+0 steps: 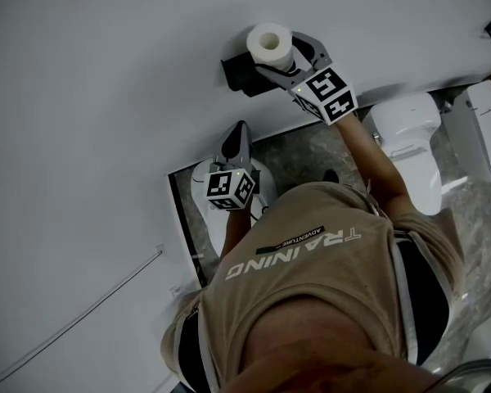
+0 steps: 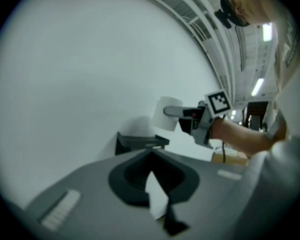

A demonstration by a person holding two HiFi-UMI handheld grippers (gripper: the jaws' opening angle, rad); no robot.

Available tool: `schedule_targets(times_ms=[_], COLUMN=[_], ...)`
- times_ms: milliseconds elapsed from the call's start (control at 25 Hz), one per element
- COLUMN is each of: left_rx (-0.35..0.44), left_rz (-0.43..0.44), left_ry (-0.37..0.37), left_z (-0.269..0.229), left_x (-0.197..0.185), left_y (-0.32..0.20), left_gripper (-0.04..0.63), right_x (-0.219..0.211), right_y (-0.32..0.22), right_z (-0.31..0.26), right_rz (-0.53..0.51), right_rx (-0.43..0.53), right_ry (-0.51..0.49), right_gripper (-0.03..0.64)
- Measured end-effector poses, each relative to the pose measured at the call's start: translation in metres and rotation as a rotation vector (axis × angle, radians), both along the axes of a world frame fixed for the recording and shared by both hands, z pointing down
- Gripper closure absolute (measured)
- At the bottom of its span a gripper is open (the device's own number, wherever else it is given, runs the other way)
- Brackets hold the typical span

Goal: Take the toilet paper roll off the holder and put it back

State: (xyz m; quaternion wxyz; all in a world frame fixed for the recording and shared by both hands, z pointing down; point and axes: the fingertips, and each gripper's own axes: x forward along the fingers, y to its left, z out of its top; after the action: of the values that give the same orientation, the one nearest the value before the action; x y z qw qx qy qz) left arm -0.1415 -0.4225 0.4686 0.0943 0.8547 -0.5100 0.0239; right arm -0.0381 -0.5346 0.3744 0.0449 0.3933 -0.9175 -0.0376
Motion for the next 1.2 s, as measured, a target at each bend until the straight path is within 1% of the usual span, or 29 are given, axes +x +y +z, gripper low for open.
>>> schedule_targets(times_ms=[120,520,760,1000,1200], left_rx=[0.005,0.022,0.013,-0.026,-0.010], left_rz=[0.034,0.145,0.184,0.215,0.204], left_ry=[0.001,-0.004,-0.005,0.006,0.007], left_z=[0.001,-0.003,-0.003,0.017,0.015], left_x=[0.009,0.042,0.042,0.033,0.031], left_y=[0.001,0.002,0.014,0.027,0.031], left_gripper=[0.595,0.595,0.595,0.597,0.595], right_x=[0.010,0.045,0.044,0.040,0.041], right_y=[0.017,0.057,0.076,0.094,0.115], right_z=[-0.007,0.009,0.010,0.021,0.029], right_rz=[0.006,0.061,0.066,0.091,0.053], right_rx=[0.014,-0.031,-0.037,-0.048,-0.042], right_ry=[-0.007,-0.038,-0.078,-0.090,-0.089], right_gripper=[0.278,0.278,0.278,0.278,0.278])
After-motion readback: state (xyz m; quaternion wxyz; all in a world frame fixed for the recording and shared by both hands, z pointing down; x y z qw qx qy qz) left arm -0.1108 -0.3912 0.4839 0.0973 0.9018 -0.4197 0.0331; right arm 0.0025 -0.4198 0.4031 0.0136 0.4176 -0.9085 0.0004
